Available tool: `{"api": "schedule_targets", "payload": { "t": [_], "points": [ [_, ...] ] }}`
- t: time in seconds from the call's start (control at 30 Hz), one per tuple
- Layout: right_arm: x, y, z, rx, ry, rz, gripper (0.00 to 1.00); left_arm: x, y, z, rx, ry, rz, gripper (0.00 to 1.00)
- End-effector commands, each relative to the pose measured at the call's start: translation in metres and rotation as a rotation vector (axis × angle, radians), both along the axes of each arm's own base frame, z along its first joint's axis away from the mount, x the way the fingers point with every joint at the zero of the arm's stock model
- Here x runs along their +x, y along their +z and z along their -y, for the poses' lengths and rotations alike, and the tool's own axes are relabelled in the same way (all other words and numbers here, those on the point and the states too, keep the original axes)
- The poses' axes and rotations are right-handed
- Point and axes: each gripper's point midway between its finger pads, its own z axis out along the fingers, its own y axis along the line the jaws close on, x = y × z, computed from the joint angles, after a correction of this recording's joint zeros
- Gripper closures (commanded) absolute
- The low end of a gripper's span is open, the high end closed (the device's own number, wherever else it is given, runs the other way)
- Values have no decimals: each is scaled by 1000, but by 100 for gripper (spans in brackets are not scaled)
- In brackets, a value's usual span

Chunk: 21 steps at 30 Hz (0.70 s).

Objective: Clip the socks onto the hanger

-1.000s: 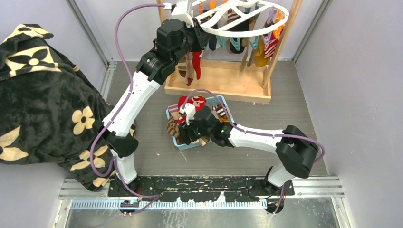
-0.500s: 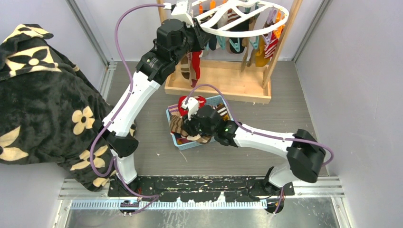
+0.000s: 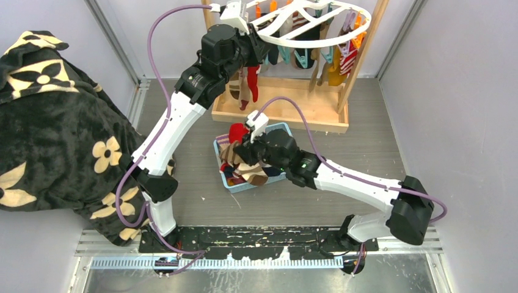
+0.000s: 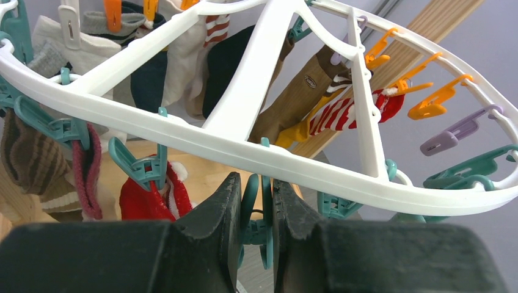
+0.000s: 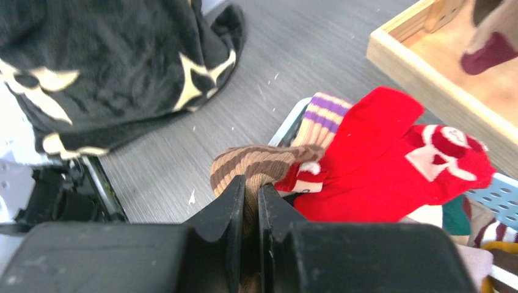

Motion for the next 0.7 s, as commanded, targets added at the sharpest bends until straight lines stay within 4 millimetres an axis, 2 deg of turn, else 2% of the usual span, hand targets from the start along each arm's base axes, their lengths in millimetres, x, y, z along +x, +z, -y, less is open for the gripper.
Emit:
{"api": "schedule_targets", "payload": {
  "t": [0.0, 0.13, 0.4, 0.5, 0.67],
  "points": [
    [27, 68, 31, 240, -148, 32, 85, -16, 34, -19, -39, 14, 58, 90],
    [42, 48, 63, 274, -218, -97, 85, -16, 34, -18, -44, 11, 56, 90],
    [-2, 3, 99, 143, -203, -263, 85, -17, 34, -17, -42, 8, 57, 90],
    [-19, -1, 110, 120, -195, -314, 85, -17, 34, -18, -40, 10, 56, 90],
    [-41, -25, 122, 48, -186, -408, 82, -16, 33, -18, -38, 10, 54, 90]
  ]
}}
